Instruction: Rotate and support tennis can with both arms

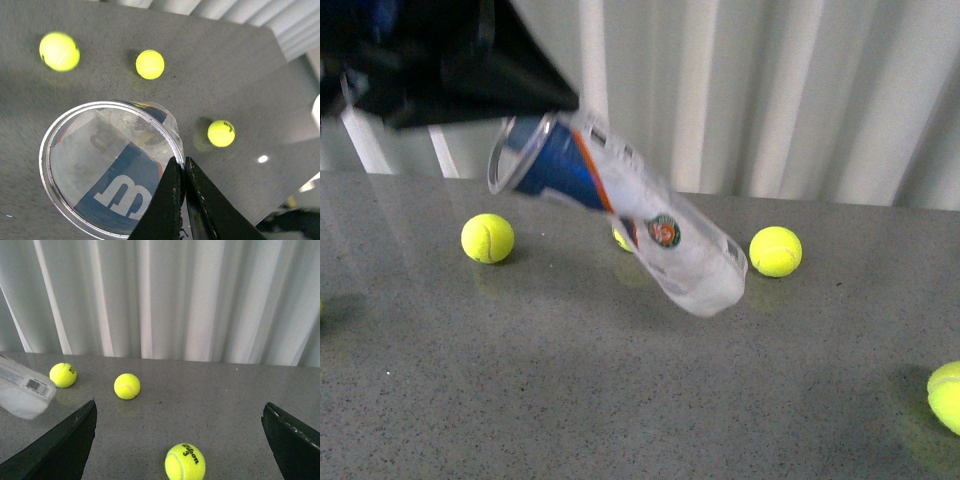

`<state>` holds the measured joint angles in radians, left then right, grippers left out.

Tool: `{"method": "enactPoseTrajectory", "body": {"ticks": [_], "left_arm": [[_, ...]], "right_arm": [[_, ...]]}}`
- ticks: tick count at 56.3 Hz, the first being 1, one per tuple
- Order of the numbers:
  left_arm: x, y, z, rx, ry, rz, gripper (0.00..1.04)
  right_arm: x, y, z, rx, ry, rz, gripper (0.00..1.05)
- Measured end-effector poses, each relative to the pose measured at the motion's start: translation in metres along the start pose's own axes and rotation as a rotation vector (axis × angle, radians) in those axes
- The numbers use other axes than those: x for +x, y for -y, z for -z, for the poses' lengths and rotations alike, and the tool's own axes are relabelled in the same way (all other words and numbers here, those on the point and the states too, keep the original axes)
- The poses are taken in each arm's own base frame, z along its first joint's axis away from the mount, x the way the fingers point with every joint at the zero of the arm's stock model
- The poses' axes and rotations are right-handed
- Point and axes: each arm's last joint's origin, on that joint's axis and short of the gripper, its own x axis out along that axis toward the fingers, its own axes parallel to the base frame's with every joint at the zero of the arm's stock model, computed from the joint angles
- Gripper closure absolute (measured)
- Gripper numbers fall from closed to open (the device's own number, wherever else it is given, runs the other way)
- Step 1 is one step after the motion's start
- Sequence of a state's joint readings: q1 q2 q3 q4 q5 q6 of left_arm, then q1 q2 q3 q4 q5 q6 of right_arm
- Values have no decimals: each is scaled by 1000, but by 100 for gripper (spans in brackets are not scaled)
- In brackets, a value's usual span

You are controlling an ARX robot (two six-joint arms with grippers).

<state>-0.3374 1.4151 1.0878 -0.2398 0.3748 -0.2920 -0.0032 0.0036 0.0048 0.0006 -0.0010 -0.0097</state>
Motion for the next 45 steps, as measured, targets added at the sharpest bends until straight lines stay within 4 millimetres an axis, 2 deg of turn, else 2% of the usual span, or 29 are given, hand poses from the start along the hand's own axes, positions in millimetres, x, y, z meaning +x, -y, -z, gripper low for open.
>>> {"method": "enactPoseTrajectory", "body": {"ticks": [2, 7, 11, 16, 20, 30, 45], "left_arm": [[-8, 16, -12, 121, -23, -5, 101], [-17, 43, -28, 373, -81, -46, 101], [-17, 57, -32, 565, -141, -61, 101], [-11, 68, -28, 764, -244, -65, 101], [0, 72, -17, 941, -341, -71, 101], [26, 75, -3, 1187, -452, -84, 101], [49, 68, 18, 1284, -609, -17, 101]], "right_arm": [[0, 0, 0, 0, 0, 0, 7], [0, 0, 0, 0, 0, 0, 7], [0, 0, 0, 0, 0, 0, 7], [0, 0, 0, 0, 0, 0, 7], [0, 0, 0, 0, 0, 0, 7], [0, 0, 0, 0, 0, 0, 7], [0, 0, 0, 0, 0, 0, 7]]}}
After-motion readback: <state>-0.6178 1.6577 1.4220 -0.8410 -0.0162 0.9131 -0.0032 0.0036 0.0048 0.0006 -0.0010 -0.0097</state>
